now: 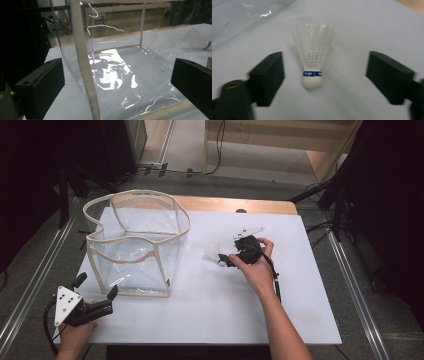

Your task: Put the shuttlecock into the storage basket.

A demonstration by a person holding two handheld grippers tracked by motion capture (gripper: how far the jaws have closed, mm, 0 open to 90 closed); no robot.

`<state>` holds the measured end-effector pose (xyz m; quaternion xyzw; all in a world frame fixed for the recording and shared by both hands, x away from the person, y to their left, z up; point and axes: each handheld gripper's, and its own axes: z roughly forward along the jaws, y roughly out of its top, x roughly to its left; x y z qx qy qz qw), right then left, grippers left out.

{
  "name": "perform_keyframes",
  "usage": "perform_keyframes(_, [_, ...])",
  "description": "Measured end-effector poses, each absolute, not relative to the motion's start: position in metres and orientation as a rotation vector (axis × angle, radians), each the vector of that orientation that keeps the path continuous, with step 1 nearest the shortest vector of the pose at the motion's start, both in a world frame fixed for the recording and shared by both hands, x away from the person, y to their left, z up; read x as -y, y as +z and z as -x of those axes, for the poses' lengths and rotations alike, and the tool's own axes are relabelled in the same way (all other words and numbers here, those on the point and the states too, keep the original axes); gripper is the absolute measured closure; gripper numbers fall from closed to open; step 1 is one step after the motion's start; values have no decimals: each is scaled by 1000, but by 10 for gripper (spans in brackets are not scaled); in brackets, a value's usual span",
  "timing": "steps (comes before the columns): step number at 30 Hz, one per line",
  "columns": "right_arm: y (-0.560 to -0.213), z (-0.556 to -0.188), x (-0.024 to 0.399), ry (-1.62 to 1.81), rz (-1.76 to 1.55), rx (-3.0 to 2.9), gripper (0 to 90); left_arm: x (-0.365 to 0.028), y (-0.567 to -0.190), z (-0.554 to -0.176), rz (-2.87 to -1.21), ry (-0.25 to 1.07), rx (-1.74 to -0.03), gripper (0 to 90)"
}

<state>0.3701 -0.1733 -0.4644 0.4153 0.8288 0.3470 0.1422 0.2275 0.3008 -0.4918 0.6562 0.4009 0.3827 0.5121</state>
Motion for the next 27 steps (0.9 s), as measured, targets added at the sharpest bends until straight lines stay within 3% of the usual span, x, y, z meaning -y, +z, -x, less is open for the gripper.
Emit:
perform_keyframes(14, [-481,-374,158,837,-1178,-2489,0,-301,-492,-227,-1578,918,-965,0])
perform_keyframes(16, [-484,-375,157,821,-1164,-2487,63,-301,-492,-228,-1578,918,-965,0])
perform_keyframes(19, [-488,-378,156,816,-1180,-2513,80,-301,-492,-228,-1575,917,-967,0])
perform_keyframes(20, [-489,-378,156,809,-1185,-2518,141,-301,-492,-228,-1576,917,-967,0])
perform_keyframes(23, [-492,-380,156,783,-1200,-2529,199,-301,-492,-228,-1578,918,-966,0])
perform_keyframes(27, [-494,-381,157,789,-1226,-2535,351,-301,-492,-228,-1578,917,-965,0])
